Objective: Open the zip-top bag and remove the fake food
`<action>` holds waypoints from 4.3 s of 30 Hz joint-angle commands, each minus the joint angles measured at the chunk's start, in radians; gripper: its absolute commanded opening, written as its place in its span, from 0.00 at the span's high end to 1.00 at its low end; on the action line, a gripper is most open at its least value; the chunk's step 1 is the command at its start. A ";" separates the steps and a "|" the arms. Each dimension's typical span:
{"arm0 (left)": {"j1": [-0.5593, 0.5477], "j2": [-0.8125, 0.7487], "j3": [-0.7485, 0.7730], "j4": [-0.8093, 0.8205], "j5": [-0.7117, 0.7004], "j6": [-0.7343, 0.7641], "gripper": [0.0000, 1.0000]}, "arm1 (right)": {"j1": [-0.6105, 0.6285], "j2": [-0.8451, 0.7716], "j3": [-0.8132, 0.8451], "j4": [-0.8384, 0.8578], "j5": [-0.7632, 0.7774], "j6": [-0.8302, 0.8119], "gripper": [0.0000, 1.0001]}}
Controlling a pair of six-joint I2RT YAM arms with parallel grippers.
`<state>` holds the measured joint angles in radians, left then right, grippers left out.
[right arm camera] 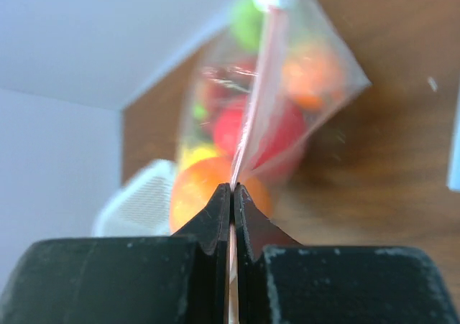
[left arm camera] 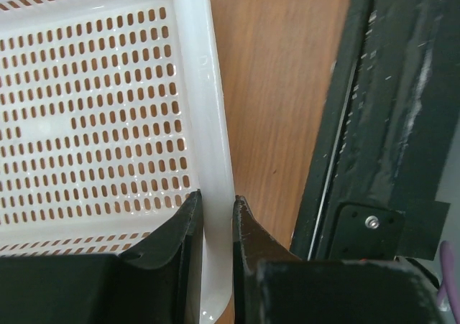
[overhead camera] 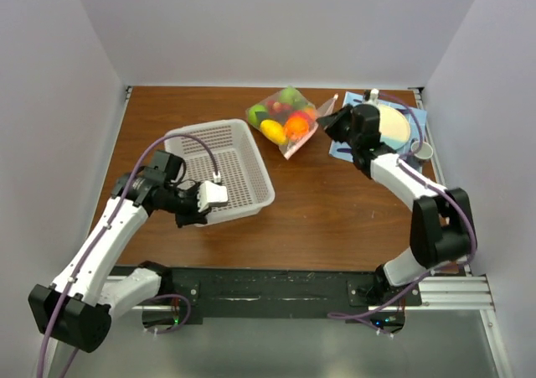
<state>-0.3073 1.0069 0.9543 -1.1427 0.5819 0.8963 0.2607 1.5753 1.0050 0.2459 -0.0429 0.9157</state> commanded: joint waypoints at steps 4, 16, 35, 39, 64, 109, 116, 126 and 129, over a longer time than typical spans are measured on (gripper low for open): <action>-0.245 0.059 0.084 -0.029 0.141 -0.046 0.97 | -0.005 -0.176 0.242 -0.221 0.041 -0.138 1.00; -0.401 0.099 0.060 0.148 0.032 -0.229 0.79 | -0.012 -0.210 0.552 -0.384 0.045 -0.206 1.00; -0.383 0.056 0.334 0.310 -0.155 -0.474 0.30 | 0.031 -0.221 0.714 -0.450 -0.089 -0.112 1.00; -0.342 -0.069 0.390 0.398 -0.370 -0.462 0.16 | 0.118 -0.178 0.849 -0.506 -0.052 -0.153 1.00; -0.329 -0.570 0.404 0.376 -0.717 -0.478 0.00 | 0.881 0.382 1.202 -0.462 0.261 -0.147 1.00; -0.325 -0.663 -0.177 0.827 -1.018 -0.376 0.06 | 0.980 0.332 1.052 -0.585 0.584 0.092 1.00; -0.326 -0.682 -0.221 0.845 -1.019 -0.332 0.54 | 0.982 0.276 0.952 -0.551 0.558 0.123 1.00; -0.323 -0.642 -0.155 0.767 -0.949 -0.416 0.58 | 0.982 0.252 0.948 -0.533 0.538 0.117 1.00; -0.323 -0.617 -0.080 0.710 -0.920 -0.474 0.18 | 0.982 0.255 0.951 -0.533 0.538 0.112 1.00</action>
<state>-0.6350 0.3637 0.7685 -0.4007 -0.3897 0.5041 1.2369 1.8969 1.9404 -0.3790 0.4801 1.0088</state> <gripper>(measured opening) 0.655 0.014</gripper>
